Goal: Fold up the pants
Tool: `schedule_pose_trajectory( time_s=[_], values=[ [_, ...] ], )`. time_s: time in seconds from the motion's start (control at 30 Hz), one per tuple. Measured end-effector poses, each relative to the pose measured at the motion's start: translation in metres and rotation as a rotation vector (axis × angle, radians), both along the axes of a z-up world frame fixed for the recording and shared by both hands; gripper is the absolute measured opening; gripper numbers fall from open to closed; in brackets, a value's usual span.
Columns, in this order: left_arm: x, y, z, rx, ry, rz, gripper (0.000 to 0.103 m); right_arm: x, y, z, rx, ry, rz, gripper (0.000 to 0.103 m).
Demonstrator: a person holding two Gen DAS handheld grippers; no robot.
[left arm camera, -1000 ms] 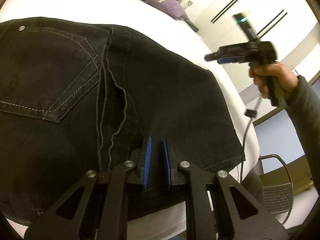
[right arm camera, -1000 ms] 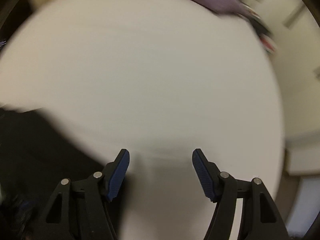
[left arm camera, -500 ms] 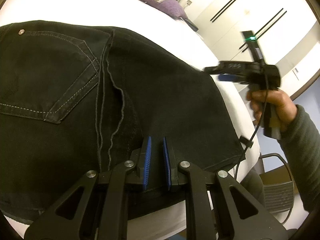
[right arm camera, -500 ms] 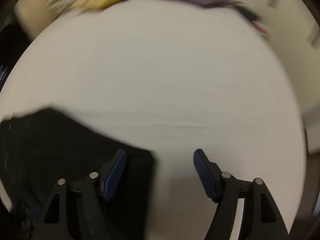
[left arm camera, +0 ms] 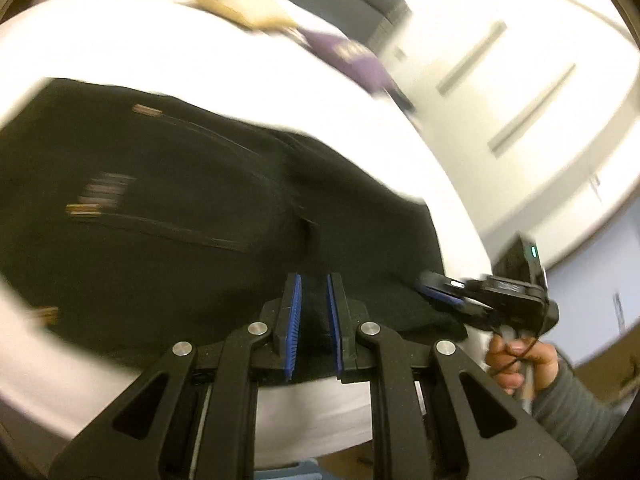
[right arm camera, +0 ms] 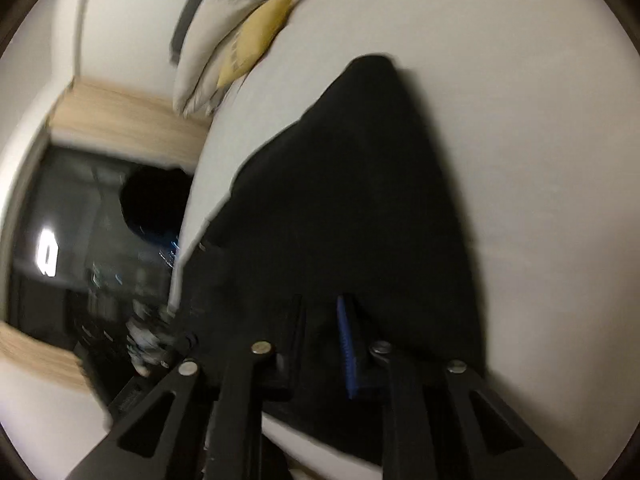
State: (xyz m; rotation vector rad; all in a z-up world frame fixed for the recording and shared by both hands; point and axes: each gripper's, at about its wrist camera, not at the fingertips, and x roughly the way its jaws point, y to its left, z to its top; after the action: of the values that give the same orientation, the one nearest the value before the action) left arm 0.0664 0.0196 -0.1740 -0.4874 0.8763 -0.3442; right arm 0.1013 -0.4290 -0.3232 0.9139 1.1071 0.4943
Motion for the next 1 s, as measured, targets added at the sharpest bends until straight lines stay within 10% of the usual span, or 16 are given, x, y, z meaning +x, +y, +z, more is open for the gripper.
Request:
schedule_pose_trajectory(
  time_s=[0.07,0.2,0.33,1.0],
  values=[
    [-0.014,0.047,0.003,-0.045,-0.01,0.128,0.012,-0.006,-0.009,0.024,0.017,-0.063,-0.033,0.064],
    [-0.034,0.132,-0.008,-0.124,0.045,0.367,0.021,-0.017,-0.019,0.071,0.098,-0.215,-0.044,0.069],
    [-0.049,0.17,-0.019,-0.241,-0.002,0.514,0.087,-0.016,0.016,0.086,0.123,-0.234,-0.01,0.069],
    [-0.002,0.189,-0.09,-0.502,0.046,0.5,0.087,-0.023,0.071,0.074,0.13,-0.167,0.044,0.069]
  ],
)
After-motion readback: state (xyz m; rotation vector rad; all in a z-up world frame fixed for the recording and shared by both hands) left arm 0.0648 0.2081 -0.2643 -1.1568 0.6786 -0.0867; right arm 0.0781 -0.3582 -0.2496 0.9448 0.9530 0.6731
